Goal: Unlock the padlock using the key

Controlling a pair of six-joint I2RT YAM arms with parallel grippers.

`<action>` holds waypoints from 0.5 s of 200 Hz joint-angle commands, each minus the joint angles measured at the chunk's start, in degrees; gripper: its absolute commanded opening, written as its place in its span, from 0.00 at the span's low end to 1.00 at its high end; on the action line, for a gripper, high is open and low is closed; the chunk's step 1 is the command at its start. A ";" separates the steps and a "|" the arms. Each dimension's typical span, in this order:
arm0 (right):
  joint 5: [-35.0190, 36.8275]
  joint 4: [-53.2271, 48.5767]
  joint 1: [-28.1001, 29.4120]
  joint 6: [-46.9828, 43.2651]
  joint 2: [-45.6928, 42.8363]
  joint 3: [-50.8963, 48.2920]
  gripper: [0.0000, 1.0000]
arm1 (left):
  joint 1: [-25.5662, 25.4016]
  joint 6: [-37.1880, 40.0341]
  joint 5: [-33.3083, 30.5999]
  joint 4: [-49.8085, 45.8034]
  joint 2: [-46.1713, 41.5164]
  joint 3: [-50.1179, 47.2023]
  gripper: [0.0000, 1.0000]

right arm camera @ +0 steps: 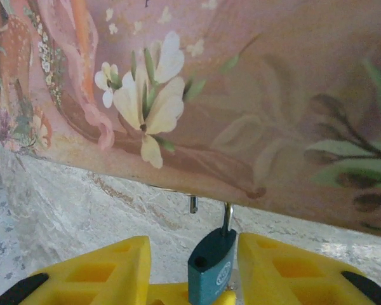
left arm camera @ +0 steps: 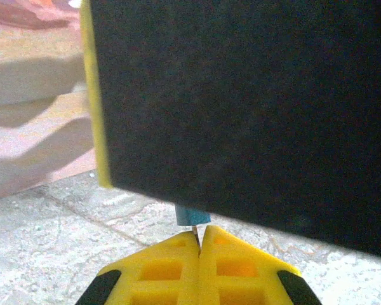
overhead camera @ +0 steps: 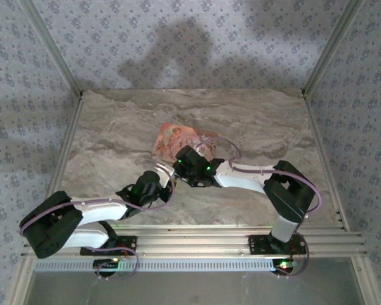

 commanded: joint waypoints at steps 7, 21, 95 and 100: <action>-2.03 0.56 0.42 0.34 0.79 -1.89 0.34 | -0.77 -0.38 4.76 11.29 -1.67 0.90 0.00; -1.98 -0.65 0.32 0.21 0.02 -2.27 0.26 | -0.80 -0.69 4.96 11.78 -1.68 0.98 0.00; 1.62 -8.30 0.56 -0.83 -5.15 -3.39 0.09 | -0.82 -0.46 6.78 12.50 -1.72 1.90 0.00; 1.76 -8.30 0.58 -0.88 -5.24 -3.36 0.06 | -0.78 -0.35 6.92 12.35 -1.68 2.01 0.00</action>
